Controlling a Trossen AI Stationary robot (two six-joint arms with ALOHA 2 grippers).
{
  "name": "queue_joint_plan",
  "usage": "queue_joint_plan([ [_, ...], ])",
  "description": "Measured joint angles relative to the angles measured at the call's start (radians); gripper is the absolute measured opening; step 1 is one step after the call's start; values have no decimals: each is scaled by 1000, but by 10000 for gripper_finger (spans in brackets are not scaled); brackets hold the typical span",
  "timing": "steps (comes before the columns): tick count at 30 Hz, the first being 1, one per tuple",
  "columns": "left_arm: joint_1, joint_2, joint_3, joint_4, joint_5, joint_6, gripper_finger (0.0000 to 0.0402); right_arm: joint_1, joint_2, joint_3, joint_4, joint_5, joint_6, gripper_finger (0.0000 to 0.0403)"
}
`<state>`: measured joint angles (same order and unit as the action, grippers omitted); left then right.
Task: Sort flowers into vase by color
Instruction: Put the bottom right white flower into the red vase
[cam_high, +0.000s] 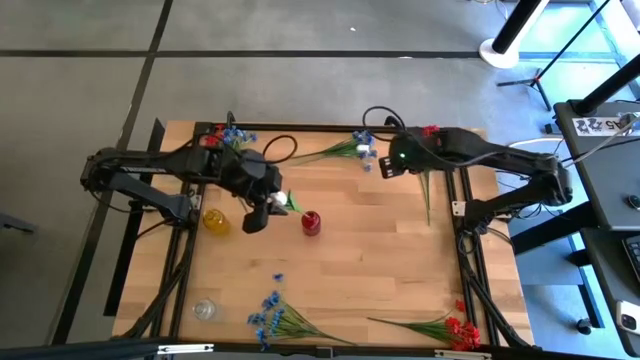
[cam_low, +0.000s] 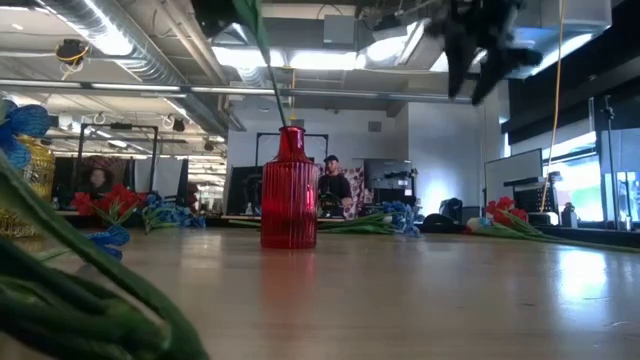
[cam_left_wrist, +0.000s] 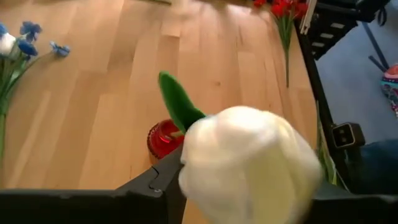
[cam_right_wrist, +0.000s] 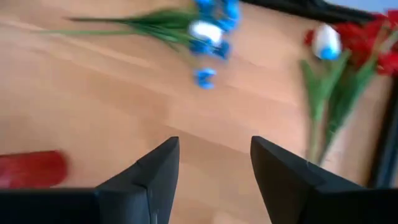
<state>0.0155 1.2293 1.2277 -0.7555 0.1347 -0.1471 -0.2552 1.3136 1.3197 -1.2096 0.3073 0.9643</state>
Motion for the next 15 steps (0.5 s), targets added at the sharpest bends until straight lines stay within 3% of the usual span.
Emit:
queue_joint_plan([
  [8, 43, 0, 1, 5, -41, -34, 156, -270, 73, -166, 62, -79, -145, 200],
  [15, 76, 0, 1, -98, -39, -49, 156, -472, 136, -278, 273, -143, -294, 200],
])
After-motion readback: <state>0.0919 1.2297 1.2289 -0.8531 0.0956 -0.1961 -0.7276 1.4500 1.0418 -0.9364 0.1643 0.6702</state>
